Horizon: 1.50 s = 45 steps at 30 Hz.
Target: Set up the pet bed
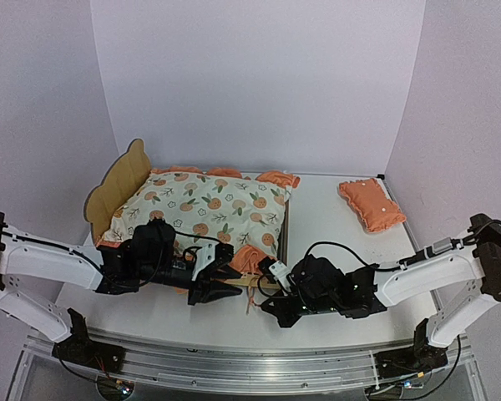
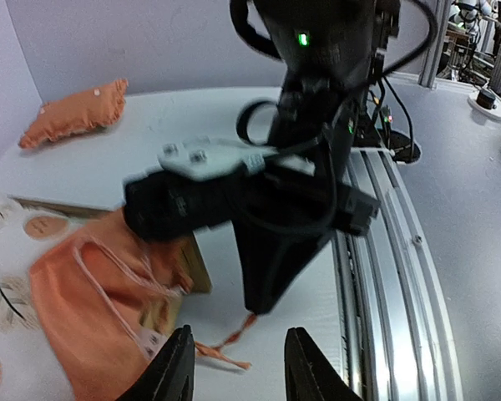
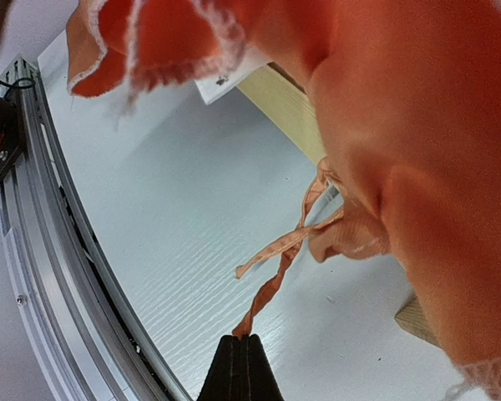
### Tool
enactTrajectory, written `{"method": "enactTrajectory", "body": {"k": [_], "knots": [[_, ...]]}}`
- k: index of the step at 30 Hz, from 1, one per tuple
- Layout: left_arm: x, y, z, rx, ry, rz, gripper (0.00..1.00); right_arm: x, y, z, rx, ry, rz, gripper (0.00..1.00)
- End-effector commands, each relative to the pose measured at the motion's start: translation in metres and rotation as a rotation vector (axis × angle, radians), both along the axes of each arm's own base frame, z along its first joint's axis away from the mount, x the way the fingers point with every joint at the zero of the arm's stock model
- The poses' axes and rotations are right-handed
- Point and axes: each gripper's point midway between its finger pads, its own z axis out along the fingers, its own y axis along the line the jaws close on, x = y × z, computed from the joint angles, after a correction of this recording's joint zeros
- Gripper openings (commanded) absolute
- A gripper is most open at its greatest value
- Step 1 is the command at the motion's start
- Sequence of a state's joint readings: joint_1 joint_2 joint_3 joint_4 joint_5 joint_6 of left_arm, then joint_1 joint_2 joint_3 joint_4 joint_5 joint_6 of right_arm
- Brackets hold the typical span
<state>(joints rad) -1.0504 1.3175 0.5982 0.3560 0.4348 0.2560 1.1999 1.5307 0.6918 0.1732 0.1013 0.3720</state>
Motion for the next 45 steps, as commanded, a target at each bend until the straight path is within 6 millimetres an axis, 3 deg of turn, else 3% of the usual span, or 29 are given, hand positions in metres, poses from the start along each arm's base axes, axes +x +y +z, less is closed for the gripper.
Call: {"method": "enactTrajectory", "body": {"k": [1, 6, 13, 26, 33, 37, 45], "knots": [[0.007, -0.002, -0.020, -0.032, 0.167, 0.167, 0.37, 0.005, 0.006, 0.011, 0.022, -0.018, 0.002, 0.00], [0.028, -0.009, -0.059, 0.002, 0.282, 0.318, 0.41, 0.006, 0.005, 0.012, 0.021, -0.025, -0.005, 0.00], [0.024, -0.020, -0.096, 0.029, 0.355, 0.322, 0.43, 0.006, 0.006, 0.012, 0.022, -0.024, -0.003, 0.00], [0.031, -0.031, -0.130, 0.081, 0.374, 0.374, 0.43, 0.006, 0.004, 0.012, 0.023, -0.029, -0.005, 0.00], [0.036, -0.035, -0.139, 0.100, 0.366, 0.395, 0.26, 0.007, 0.004, 0.015, 0.028, -0.034, -0.004, 0.00], [0.033, -0.031, -0.139, 0.119, 0.368, 0.389, 0.03, 0.009, 0.002, 0.016, 0.031, -0.033, -0.008, 0.00], [0.013, -0.002, -0.147, 0.238, 0.373, 0.355, 0.00, 0.018, -0.006, 0.030, 0.061, -0.051, -0.034, 0.00]]}}
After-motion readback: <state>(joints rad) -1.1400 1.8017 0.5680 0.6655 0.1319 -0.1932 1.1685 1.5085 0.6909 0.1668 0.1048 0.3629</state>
